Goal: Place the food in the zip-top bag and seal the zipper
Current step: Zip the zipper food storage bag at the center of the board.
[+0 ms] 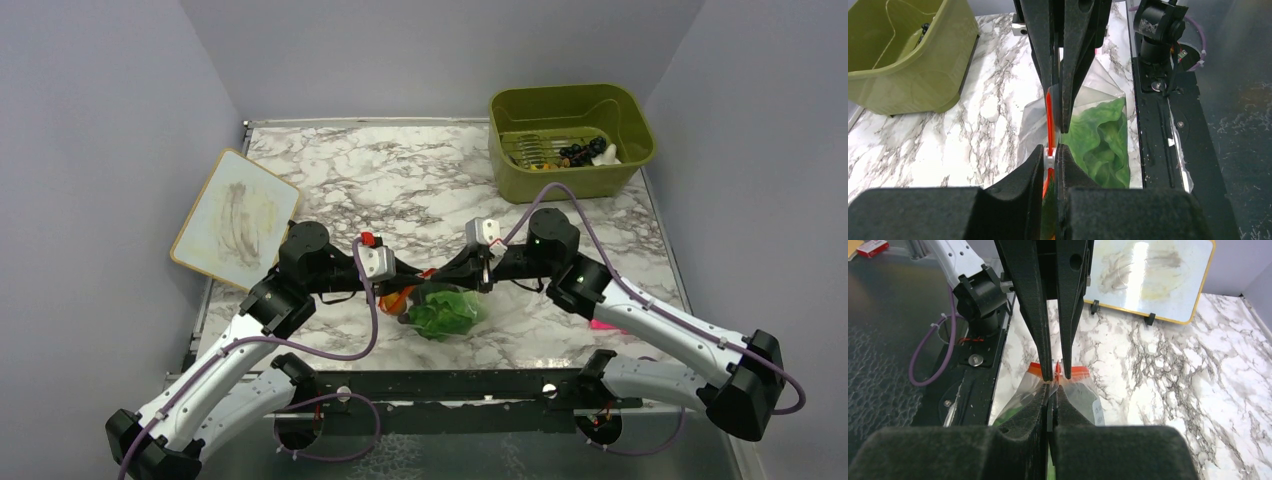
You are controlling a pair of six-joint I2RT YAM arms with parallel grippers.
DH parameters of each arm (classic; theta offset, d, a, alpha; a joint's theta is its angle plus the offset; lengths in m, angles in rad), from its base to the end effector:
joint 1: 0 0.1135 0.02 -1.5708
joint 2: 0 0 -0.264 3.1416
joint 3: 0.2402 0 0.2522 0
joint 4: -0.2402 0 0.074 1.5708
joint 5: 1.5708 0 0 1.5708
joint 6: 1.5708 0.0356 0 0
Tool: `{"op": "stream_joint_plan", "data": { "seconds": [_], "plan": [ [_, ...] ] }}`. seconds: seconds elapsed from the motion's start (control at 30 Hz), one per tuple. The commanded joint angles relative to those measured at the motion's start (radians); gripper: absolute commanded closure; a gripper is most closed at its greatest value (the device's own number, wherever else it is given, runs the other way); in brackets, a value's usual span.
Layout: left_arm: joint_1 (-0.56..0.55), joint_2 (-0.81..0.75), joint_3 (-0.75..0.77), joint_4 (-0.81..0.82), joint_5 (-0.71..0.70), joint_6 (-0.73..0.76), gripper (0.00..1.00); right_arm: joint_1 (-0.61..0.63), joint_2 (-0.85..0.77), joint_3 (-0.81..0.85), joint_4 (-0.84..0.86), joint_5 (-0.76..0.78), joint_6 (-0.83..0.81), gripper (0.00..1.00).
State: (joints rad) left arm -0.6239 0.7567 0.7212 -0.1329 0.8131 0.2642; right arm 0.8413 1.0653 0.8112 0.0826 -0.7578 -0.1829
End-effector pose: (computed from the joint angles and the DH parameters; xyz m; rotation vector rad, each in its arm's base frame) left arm 0.1245 -0.1215 0.3295 1.2703 1.2518 -0.9631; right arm 0.1435 0.1973 0.3239 -1.3595 1.2298 1.1279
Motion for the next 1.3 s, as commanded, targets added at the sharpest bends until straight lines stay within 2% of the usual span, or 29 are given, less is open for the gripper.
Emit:
{"op": "stream_joint_plan", "data": {
  "seconds": [0.0,0.37,0.57,0.63,0.83,1.0,1.1,1.27],
  "plan": [
    [0.004,-0.009,-0.031,-0.056,-0.043,0.026,1.00,0.000,-0.071,0.019,0.096,0.006,0.014,0.99],
    [0.006,-0.035,-0.033,-0.120,-0.088,0.090,1.00,0.001,-0.085,-0.035,0.101,-0.028,0.014,0.98],
    [0.004,-0.014,0.047,-0.148,-0.052,0.125,1.00,-0.001,-0.023,-0.026,0.102,-0.056,0.027,0.63],
    [0.005,0.004,0.074,-0.169,-0.048,0.146,1.00,0.000,-0.007,-0.008,0.106,-0.058,0.030,0.59],
    [0.004,0.043,0.121,-0.204,-0.041,0.185,1.00,0.001,0.059,0.066,0.037,-0.018,-0.015,0.52],
    [0.005,0.060,0.134,-0.205,-0.024,0.197,1.00,0.001,0.110,0.112,-0.008,-0.018,-0.050,0.53],
    [0.005,0.059,0.120,-0.205,-0.031,0.201,1.00,0.000,0.132,0.100,-0.016,-0.028,-0.053,0.56],
    [0.004,0.042,0.091,-0.204,-0.038,0.193,1.00,0.000,0.124,0.051,-0.002,-0.037,-0.035,0.52]
  ]
}}
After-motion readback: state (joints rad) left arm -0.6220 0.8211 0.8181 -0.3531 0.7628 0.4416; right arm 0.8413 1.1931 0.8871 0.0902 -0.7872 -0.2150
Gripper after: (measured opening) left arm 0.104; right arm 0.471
